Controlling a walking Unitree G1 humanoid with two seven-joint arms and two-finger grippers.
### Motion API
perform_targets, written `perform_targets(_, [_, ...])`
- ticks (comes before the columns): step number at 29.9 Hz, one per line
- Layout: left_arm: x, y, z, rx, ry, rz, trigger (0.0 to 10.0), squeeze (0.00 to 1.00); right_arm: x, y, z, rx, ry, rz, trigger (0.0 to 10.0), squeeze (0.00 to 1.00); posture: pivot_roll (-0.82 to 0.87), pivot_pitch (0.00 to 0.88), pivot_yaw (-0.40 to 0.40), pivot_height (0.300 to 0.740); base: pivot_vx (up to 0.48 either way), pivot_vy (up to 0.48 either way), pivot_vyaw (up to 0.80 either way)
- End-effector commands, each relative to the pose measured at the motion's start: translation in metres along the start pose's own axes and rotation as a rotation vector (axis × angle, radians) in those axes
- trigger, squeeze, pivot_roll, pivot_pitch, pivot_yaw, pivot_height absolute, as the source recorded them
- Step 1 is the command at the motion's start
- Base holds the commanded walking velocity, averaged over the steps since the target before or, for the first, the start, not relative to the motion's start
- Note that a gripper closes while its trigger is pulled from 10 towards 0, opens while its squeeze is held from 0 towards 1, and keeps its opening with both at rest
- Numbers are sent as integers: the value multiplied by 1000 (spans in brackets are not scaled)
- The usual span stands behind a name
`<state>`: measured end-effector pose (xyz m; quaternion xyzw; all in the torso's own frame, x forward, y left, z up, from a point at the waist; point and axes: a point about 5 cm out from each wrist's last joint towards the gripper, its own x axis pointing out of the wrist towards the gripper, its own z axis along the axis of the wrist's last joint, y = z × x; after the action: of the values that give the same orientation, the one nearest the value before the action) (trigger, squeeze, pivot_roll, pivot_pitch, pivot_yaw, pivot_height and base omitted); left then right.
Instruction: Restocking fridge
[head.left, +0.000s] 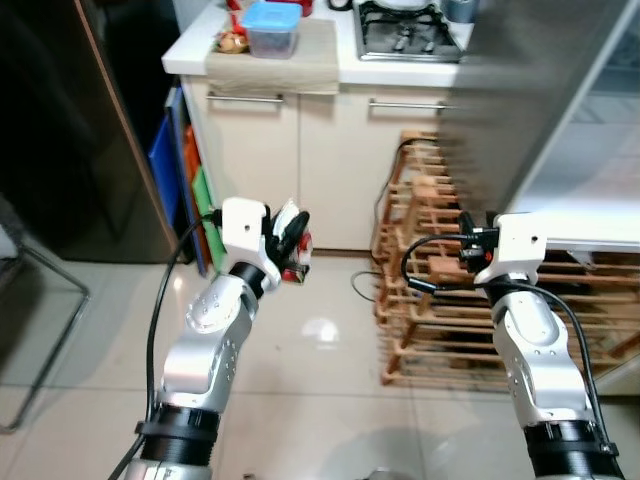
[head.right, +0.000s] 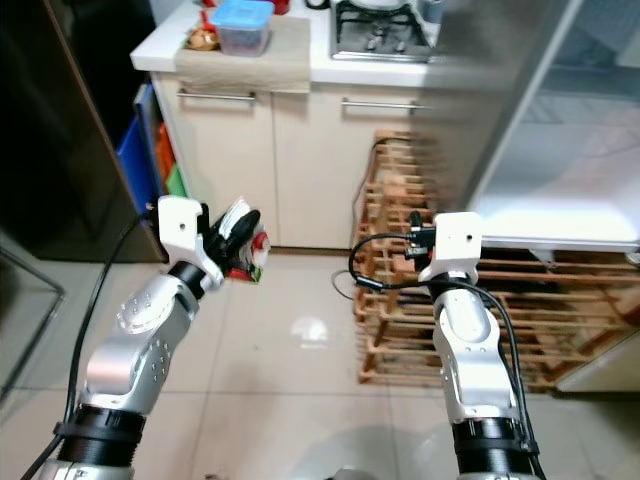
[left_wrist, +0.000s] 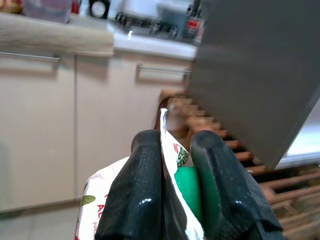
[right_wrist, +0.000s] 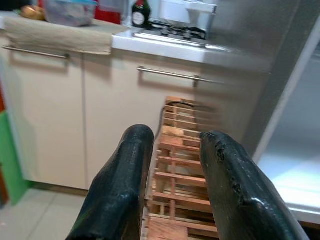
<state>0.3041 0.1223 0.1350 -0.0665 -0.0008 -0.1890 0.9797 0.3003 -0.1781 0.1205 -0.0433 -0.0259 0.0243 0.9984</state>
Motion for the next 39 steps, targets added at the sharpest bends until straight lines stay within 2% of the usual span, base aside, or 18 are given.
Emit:
perform_targets(1, [3, -1, 7, 2, -24, -11, 10000, 0, 2, -3, 1, -19, -8, -5, 10000, 0, -114, 0, 24, 740, 0, -446, 0])
perform_targets(13, [19, -4, 20, 44, -69, -24, 10000, 0, 1, -7, 0, -29, -10, -15, 10000, 0, -132, 0, 28, 740, 0, -445, 0])
perform_targets(26, [29, -9, 20, 48, -72, -46, 10000, 0, 0, -7, 2, -30, -22, -21, 10000, 0, -147, 0, 41, 740, 0, -443, 0])
perform_targets(29, [32, -5, 17, 132, -58, 15, 10000, 0, -4, -5, 0, -21, -19, -17, 10000, 0, -156, 0, 48, 740, 85, -284, 0])
perform_targets(31, [33, -5, 17, 131, -57, 9, 10000, 0, -5, -4, 0, -17, -18, -16, 10000, 0, -158, 0, 47, 740, 0, 0, 0])
perform_targets(36, [33, -22, 28, 114, -130, -100, 10000, 0, -6, 0, 3, -6, -34, 12, 10000, 0, -161, 0, 32, 740, 0, 0, 0])
perform_targets(39, [34, -28, 30, 121, -150, -116, 10000, 0, -4, 0, 5, 1, -45, 13, 10000, 0, -157, 0, 27, 740, 0, 0, 0])
